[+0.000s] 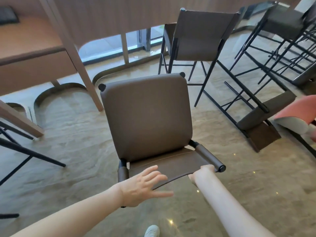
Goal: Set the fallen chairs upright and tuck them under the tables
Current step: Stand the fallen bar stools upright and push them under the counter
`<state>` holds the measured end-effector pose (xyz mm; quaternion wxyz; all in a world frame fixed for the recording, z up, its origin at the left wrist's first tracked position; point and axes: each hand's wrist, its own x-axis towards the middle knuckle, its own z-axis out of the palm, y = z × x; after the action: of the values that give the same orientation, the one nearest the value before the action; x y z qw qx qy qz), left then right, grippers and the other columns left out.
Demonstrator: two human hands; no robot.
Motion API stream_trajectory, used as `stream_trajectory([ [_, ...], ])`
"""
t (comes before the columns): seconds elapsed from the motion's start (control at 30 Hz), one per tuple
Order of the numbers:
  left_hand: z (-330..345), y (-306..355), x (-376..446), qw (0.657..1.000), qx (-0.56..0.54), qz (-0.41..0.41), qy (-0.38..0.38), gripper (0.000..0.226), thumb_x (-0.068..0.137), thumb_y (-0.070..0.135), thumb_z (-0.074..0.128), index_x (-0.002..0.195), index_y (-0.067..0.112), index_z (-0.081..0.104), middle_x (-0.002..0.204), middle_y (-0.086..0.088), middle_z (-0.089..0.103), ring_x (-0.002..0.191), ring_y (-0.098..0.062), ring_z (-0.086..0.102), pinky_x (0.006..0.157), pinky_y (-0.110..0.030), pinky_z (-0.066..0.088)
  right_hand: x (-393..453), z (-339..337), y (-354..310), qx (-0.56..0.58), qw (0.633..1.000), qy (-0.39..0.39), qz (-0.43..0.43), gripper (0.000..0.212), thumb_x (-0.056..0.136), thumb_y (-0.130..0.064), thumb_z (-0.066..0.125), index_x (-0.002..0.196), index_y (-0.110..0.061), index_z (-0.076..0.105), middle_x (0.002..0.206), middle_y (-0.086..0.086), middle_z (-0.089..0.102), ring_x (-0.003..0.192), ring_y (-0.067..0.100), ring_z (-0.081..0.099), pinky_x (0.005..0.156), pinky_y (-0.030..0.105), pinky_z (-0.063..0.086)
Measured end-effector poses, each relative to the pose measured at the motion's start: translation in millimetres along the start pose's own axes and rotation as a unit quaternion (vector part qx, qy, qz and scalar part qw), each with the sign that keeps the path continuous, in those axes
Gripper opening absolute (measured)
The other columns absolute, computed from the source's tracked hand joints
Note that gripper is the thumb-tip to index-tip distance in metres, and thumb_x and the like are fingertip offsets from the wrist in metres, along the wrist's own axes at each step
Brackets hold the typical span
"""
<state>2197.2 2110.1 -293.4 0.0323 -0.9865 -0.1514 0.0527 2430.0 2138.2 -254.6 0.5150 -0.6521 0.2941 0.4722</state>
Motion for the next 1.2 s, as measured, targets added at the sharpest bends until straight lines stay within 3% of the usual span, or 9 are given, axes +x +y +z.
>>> stream_trajectory([
  [0.17,6,-1,5,0.952,-0.096,-0.289,-0.003,0.090,0.049,0.013,0.083,0.132,0.021,0.051,0.127,-0.014,0.058,0.113,-0.033,0.059,0.093,-0.049,0.049,-30,27,-18,0.038,0.998,-0.019,0.052,0.039,0.093,-0.008,0.037,0.129,-0.016,0.049,0.130,0.008,0.055,0.109,0.033,0.058,0.096,0.048,0.046],
  [0.3,7,-25,9,0.931,-0.132,-0.337,-0.041,0.080,0.024,0.011,0.089,0.101,0.015,0.068,0.077,0.000,0.070,0.058,-0.017,0.067,0.041,-0.024,0.051,-45,41,-28,-0.047,0.992,-0.105,0.044,0.045,0.088,-0.002,0.042,0.132,-0.008,0.043,0.139,0.013,0.046,0.125,0.031,0.049,0.107,0.046,0.038],
  [0.43,-9,-54,7,0.939,-0.089,-0.329,-0.040,0.053,0.038,0.009,0.082,0.088,0.012,0.069,0.054,0.004,0.057,0.035,-0.019,0.053,0.032,-0.020,0.029,-49,34,-35,-0.243,0.945,-0.213,-0.050,0.018,0.093,0.000,0.043,0.107,0.004,0.053,0.113,0.025,0.062,0.107,0.037,0.061,0.094,0.040,0.050],
  [0.5,-18,-67,9,0.940,-0.075,-0.329,-0.061,0.035,0.050,0.014,0.079,0.081,0.017,0.064,0.051,0.005,0.053,0.034,-0.019,0.051,0.034,-0.023,0.024,-43,23,-36,-0.474,0.802,-0.193,-0.309,0.009,0.089,-0.004,0.053,0.086,-0.001,0.061,0.082,0.015,0.070,0.079,0.031,0.065,0.068,0.029,0.052],
  [0.57,-24,-78,10,0.936,-0.067,-0.333,-0.086,0.023,0.065,0.015,0.071,0.084,0.018,0.060,0.056,0.005,0.057,0.039,-0.021,0.056,0.038,-0.026,0.025,-28,19,-42,-0.605,0.485,-0.160,-0.611,0.008,0.078,-0.012,0.065,0.086,-0.013,0.064,0.075,-0.001,0.065,0.074,0.023,0.060,0.062,0.028,0.047],
  [0.6,-26,-82,10,0.934,-0.065,-0.340,-0.087,0.018,0.071,0.016,0.066,0.089,0.018,0.060,0.060,0.005,0.060,0.043,-0.022,0.058,0.040,-0.027,0.028,-22,22,-45,-0.634,0.337,-0.164,-0.677,0.024,0.072,-0.016,0.069,0.095,-0.017,0.064,0.082,-0.003,0.062,0.080,0.022,0.057,0.067,0.030,0.047],
  [0.67,-30,-89,10,0.933,-0.068,-0.344,-0.084,0.018,0.084,0.015,0.052,0.101,0.017,0.057,0.073,0.002,0.066,0.057,-0.026,0.064,0.047,-0.031,0.035,-7,41,-50,-0.694,0.208,-0.203,-0.659,0.056,0.067,-0.023,0.072,0.121,-0.023,0.059,0.107,-0.001,0.059,0.104,0.023,0.053,0.087,0.035,0.046],
  [0.8,-36,-103,13,0.938,-0.078,-0.328,-0.077,0.026,0.091,0.014,0.036,0.114,0.015,0.049,0.089,-0.001,0.067,0.073,-0.031,0.065,0.057,-0.036,0.037,-2,89,-62,-0.777,0.209,-0.236,-0.545,0.048,0.090,-0.023,0.060,0.137,-0.027,0.051,0.136,-0.006,0.054,0.128,0.019,0.047,0.104,0.030,0.037],
  [1.2,-68,-151,15,0.941,-0.101,-0.300,-0.123,0.039,0.098,0.037,0.036,0.127,0.017,0.053,0.100,-0.006,0.069,0.088,-0.033,0.063,0.073,-0.036,0.047,-14,159,-87,-0.804,0.192,-0.278,-0.489,0.038,0.088,-0.017,0.056,0.120,-0.034,0.068,0.122,-0.013,0.066,0.115,0.009,0.060,0.097,0.020,0.044],
])
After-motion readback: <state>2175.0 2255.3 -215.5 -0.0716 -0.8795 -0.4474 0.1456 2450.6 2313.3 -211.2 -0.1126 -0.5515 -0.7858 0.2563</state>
